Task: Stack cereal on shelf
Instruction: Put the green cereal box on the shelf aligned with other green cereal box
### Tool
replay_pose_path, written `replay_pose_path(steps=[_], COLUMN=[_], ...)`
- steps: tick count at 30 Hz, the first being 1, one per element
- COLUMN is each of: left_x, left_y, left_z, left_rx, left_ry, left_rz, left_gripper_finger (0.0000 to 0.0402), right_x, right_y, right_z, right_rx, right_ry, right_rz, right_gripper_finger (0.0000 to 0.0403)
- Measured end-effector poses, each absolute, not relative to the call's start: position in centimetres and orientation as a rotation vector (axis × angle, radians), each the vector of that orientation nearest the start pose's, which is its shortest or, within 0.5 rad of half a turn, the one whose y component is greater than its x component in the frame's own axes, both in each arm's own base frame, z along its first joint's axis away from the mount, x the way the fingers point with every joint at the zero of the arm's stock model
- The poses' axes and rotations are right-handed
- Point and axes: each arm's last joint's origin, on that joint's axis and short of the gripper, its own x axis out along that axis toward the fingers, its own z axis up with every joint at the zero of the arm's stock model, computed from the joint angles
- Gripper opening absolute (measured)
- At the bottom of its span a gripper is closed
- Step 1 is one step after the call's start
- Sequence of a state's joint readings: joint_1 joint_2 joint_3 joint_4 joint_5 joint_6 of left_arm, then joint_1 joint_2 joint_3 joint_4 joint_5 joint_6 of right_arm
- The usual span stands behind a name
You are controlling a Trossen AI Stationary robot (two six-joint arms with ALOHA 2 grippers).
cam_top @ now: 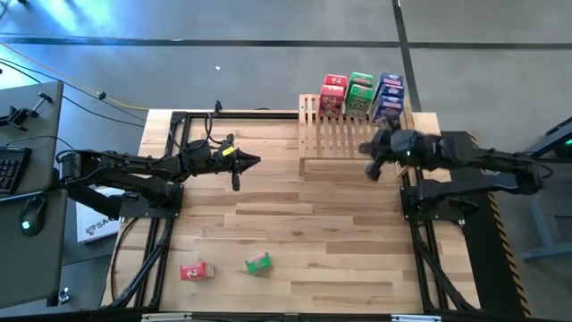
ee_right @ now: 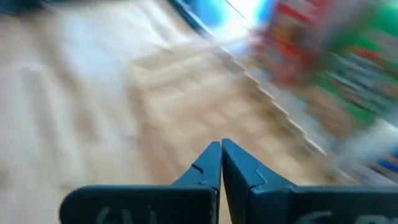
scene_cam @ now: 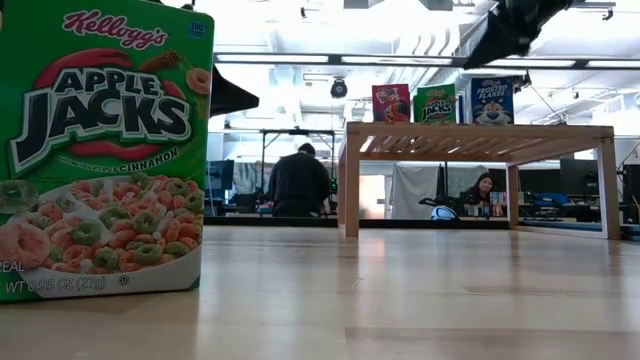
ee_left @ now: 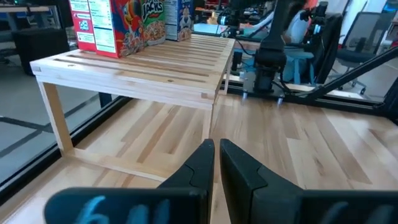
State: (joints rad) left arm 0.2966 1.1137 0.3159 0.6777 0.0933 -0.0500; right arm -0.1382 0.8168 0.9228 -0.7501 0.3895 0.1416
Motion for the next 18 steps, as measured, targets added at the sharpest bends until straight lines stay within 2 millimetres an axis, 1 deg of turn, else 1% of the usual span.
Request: replay_pose_path(steps=[6,10,12,14,18], left_x=[20.8,21.1,21.3,21.6,22.2], left_y=[4.7,3.1,2.1,0.9,-1.6], left_z=[19.5,19.4,19.2,19.3,20.2], left_rx=[-0.070,-0.092,-0.105,-0.102,-0.083], left_ry=[0.115,0.128,0.159,0.215,0.339], left_rz=[0.148,0.117,0.114,0.118,0.145], left_gripper_finger=[0.0016,0.0016,0.0016,0.0016,0.0016], right_x=[17.6,18.9,19.4,19.8,20.6], right_y=[-0.4,1.2,1.8,2.4,3.6], right_z=[28.6,26.2,25.3,24.3,22.9], right_rx=[-0.005,-0.048,-0.061,-0.068,-0.080], right_ry=[0.339,0.220,0.198,0.215,0.241], right_rz=[-0.245,-0.135,-0.103,-0.078,-0.008], right_gripper_finger=[0.0000,0.0000,0.0000,0.0000,0.0000])
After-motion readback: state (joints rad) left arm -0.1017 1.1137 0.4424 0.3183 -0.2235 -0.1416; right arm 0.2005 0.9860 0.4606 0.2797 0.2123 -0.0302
